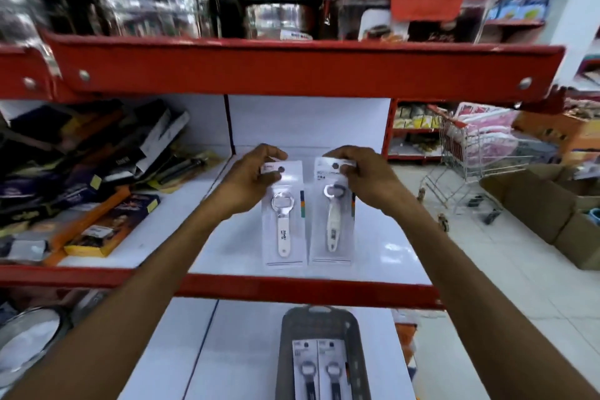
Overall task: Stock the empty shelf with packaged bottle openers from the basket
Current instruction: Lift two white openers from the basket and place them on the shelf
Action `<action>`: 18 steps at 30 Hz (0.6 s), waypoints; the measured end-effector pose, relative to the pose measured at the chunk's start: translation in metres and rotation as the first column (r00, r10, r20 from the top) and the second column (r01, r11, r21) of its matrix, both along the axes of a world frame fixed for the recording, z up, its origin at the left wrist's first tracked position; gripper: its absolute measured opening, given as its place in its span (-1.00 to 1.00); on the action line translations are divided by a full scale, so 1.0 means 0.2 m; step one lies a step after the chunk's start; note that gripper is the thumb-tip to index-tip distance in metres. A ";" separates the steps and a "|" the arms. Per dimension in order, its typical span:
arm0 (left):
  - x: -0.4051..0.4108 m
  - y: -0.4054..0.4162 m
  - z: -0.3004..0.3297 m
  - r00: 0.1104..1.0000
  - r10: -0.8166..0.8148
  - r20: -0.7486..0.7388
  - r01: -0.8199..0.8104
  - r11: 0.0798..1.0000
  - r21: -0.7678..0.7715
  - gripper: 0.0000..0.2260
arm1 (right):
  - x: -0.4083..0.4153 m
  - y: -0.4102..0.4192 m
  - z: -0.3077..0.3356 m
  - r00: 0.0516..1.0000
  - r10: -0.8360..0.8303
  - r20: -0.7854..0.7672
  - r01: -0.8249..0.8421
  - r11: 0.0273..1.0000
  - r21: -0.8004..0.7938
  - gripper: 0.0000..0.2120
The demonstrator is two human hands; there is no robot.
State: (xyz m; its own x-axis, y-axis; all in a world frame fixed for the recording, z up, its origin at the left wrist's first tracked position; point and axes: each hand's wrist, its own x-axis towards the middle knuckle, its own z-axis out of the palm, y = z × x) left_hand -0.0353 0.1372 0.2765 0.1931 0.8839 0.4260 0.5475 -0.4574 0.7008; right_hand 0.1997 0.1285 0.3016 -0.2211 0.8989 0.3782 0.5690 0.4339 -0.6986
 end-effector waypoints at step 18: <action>-0.07 0.09 -0.30 0.752 -0.288 -0.593 0.021 0.910 -0.414 -0.22 | 0.02 0.00 -0.51 0.900 0.094 0.426 -0.003 0.978 -0.210 -0.56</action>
